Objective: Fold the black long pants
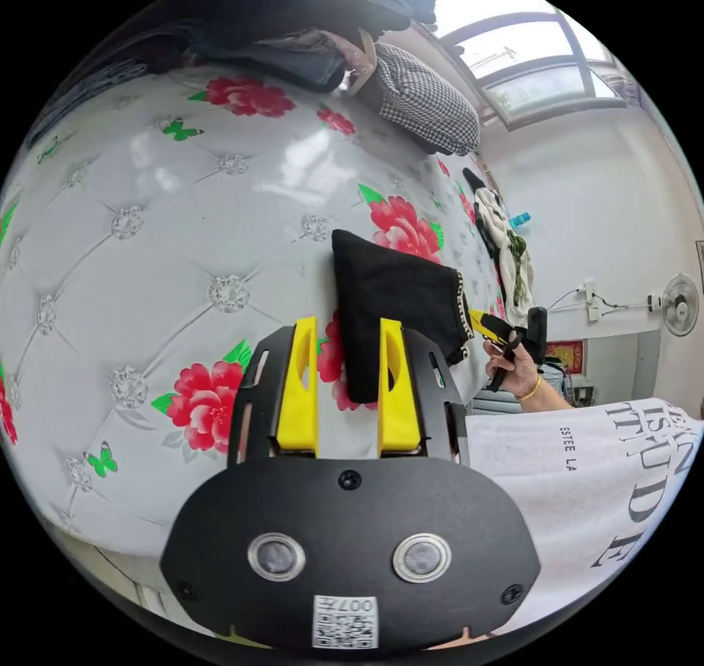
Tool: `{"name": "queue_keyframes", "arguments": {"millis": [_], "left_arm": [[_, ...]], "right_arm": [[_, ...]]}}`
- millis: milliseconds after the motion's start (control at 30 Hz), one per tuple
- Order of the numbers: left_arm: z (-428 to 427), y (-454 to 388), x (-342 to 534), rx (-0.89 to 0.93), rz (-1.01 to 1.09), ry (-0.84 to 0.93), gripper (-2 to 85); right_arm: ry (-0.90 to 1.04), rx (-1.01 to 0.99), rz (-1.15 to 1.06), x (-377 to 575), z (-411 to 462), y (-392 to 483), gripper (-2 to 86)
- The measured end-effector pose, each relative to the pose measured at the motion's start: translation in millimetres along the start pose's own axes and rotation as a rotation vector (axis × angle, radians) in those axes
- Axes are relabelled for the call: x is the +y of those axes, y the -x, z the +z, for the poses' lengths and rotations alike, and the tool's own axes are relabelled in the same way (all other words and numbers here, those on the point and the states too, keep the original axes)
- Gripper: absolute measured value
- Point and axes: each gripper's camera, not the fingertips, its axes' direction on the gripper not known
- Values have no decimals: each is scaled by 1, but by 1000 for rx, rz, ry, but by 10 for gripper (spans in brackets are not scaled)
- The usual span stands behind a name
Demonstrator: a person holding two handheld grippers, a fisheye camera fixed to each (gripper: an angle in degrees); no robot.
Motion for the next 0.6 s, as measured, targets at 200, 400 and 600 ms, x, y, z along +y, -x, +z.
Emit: {"name": "queue_keyframes", "arguments": {"millis": [200,400,600], "left_arm": [[63,-3,-36,22,-6,87,51],[49,-51,-85,164,125,-32,41],[-5,-131,-201,193,348,-277,42]], "right_arm": [[141,37,-43,-35,26,22,34],[55,-47,-214,-98,-25,82,9],[-186,1,-503,-217,-113,192,8]]}}
